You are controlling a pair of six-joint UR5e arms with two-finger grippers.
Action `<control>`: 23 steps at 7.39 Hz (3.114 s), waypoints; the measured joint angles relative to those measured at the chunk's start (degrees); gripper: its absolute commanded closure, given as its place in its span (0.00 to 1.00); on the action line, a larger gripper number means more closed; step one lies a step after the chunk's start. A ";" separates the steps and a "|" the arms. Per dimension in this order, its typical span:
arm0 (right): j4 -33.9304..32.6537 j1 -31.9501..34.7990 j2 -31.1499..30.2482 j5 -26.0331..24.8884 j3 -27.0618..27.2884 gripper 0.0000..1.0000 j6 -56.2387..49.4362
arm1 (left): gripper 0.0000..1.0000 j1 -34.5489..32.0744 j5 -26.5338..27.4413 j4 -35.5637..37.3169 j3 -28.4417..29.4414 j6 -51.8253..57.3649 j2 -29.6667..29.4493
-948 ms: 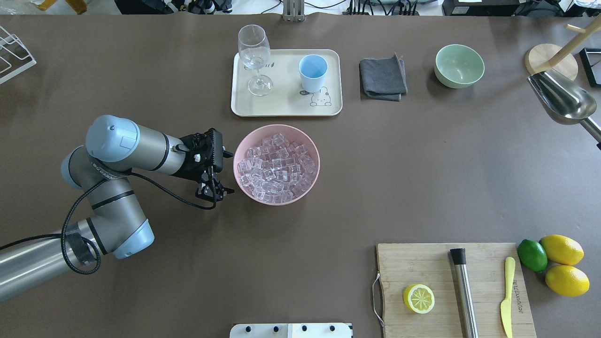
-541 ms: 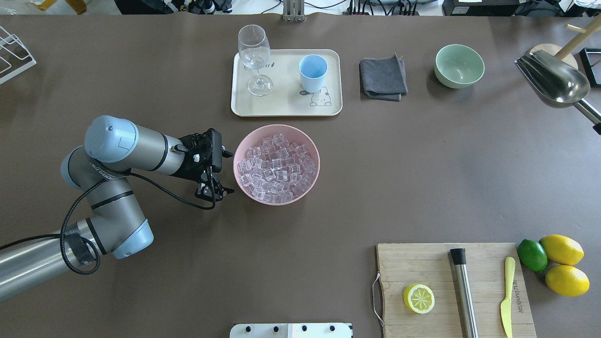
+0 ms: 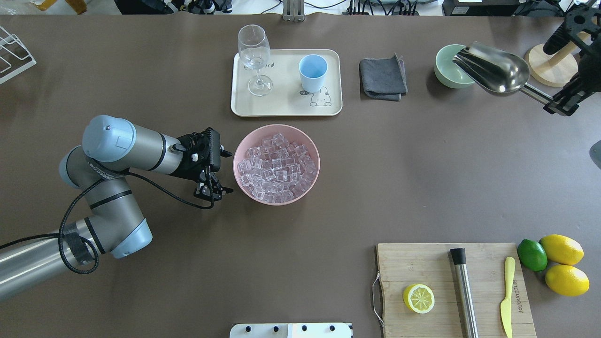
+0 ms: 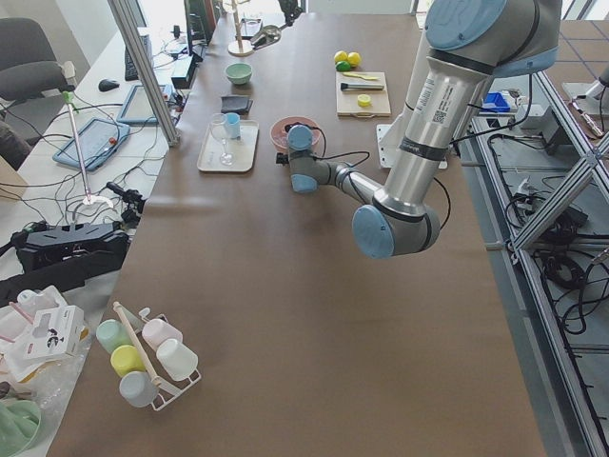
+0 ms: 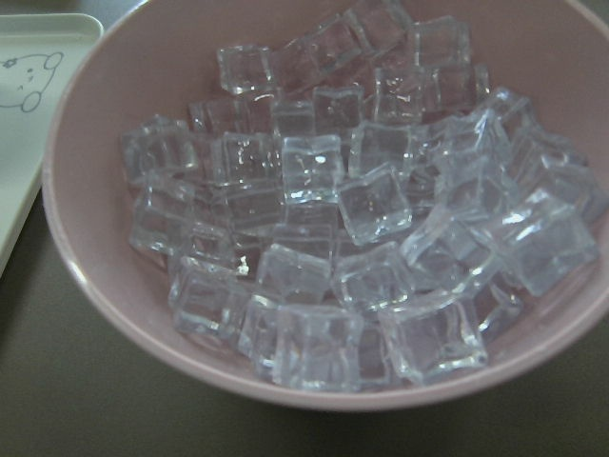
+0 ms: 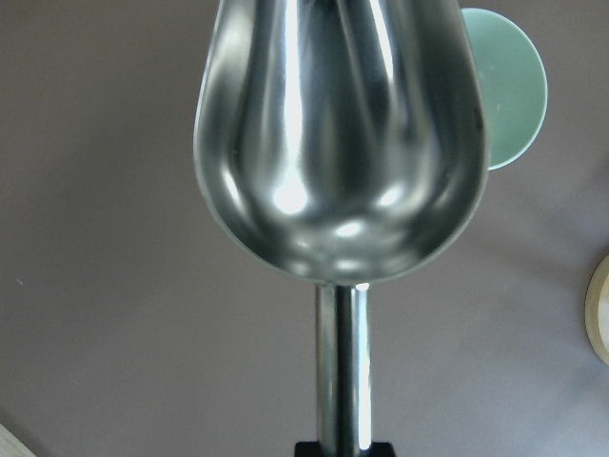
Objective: Put ice in cup with scoop
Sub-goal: 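Carry the metal scoop with the right gripper toward the pink bowl, then lower the scoop into the ice bowl beside the left gripper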
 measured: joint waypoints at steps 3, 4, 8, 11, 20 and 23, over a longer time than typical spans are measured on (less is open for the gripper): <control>-9.00 -5.31 8.10 -5.07 0.42 1.00 -1.61 | 0.02 0.12 0.15 0.00 -0.13 0.01 -0.06; -9.44 -7.59 9.06 -5.88 0.60 1.00 -1.97 | 0.02 0.15 0.18 0.00 -0.20 0.01 -0.07; -14.94 -14.07 14.50 -6.60 0.25 1.00 -4.92 | 0.02 0.25 0.21 0.00 -0.18 0.01 -0.01; -20.68 -19.47 19.50 -7.66 -0.87 1.00 -5.17 | 0.02 0.23 0.21 0.00 -0.17 0.01 0.01; -34.11 -27.02 33.12 -11.87 -7.20 1.00 -5.54 | 0.02 0.02 -0.20 -0.09 -0.17 0.10 0.33; -36.49 -28.75 35.92 -13.78 -10.11 1.00 -5.46 | 0.02 -0.01 -0.23 -0.09 -0.17 0.10 0.35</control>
